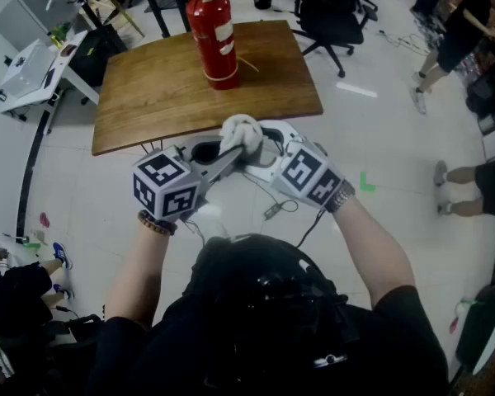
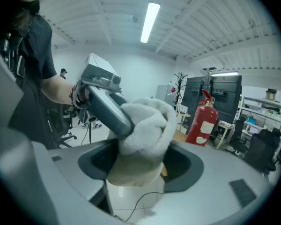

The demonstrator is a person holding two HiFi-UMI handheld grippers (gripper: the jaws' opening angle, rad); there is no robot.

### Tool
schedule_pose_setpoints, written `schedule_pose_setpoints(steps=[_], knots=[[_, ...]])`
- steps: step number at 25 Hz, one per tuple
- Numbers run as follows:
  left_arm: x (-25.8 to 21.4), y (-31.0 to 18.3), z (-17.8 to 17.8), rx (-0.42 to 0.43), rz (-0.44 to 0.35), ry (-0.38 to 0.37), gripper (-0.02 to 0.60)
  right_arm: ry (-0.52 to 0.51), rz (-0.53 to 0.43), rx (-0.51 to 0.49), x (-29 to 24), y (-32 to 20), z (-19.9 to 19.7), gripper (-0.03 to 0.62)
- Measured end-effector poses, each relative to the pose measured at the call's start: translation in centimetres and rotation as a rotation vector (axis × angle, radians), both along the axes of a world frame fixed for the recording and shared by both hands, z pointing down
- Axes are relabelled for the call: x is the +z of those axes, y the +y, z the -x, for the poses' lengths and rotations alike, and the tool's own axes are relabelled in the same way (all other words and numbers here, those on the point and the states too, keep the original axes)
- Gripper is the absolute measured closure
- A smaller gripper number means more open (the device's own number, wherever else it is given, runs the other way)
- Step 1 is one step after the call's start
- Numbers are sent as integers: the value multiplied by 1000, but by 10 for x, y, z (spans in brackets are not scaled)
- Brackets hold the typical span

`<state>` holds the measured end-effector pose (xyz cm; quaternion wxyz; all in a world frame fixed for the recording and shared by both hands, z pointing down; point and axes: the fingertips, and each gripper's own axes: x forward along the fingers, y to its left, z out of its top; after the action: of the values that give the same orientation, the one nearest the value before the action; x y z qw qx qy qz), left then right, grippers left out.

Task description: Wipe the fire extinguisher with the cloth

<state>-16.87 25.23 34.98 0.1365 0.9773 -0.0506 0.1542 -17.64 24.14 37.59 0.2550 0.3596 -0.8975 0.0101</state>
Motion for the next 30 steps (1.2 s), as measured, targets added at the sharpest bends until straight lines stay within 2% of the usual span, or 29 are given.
schedule_pose_setpoints(steps=[4,7,9,13,17,24,30], knots=[[-3,-6,-3,6,0,-1,548,-1,-27,33,0,-8,0,355],[-1,-18,-4,-19,-49,-32,543,1,-30,70,5,-18,-4,430],[3,-27,-4,-31,-87,-62,536,12,-22,94,10,-26,-8,453],[8,-51,3,-67,-98,-78,497,41,26,163,24,-46,-23,462],[2,-91,15,-128,-121,-74,497,26,52,272,26,-76,-46,465],[4,-162,28,-211,-166,-100,497,-27,19,414,5,-143,-69,465],[7,-217,37,-216,-214,-140,510,-37,-36,505,-24,-200,-83,465]])
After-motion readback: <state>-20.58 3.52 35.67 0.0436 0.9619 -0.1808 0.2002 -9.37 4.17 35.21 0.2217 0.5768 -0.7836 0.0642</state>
